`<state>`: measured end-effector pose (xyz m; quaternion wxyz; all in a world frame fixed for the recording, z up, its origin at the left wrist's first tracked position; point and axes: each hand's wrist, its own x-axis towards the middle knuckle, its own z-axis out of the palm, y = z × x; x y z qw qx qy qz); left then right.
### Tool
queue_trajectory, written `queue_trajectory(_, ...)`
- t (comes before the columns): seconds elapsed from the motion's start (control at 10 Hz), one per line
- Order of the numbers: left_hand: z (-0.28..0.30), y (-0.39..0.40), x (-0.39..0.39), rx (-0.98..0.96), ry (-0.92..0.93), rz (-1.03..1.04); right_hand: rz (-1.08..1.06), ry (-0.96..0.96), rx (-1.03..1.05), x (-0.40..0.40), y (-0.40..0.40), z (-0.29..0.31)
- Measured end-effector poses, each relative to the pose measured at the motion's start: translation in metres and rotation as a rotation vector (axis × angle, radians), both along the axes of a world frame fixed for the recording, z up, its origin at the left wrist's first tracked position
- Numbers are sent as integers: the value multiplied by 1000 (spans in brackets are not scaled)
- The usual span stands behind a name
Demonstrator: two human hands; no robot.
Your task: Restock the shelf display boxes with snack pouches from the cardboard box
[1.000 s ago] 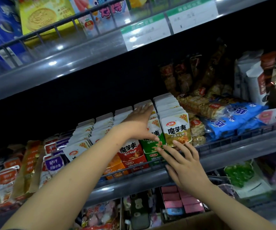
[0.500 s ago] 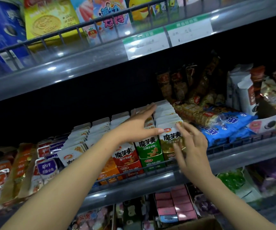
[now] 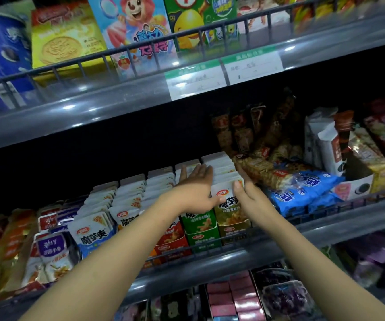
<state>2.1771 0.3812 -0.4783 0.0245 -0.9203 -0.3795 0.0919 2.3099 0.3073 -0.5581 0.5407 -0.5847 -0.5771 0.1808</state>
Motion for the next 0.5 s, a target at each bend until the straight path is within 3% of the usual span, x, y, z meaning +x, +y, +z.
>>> queue_trajectory(0.1,1,0,-1,-35,-10,-17,-10,77,-67,-4,6,3)
queue_trajectory(0.4,-5,7,-5,-21,-128,-112,-166,-58,78,-6,17,14)
queue_trajectory(0.5,-2,6,-12,-26,-203,-101,-262,-207,34,-6,15,20)
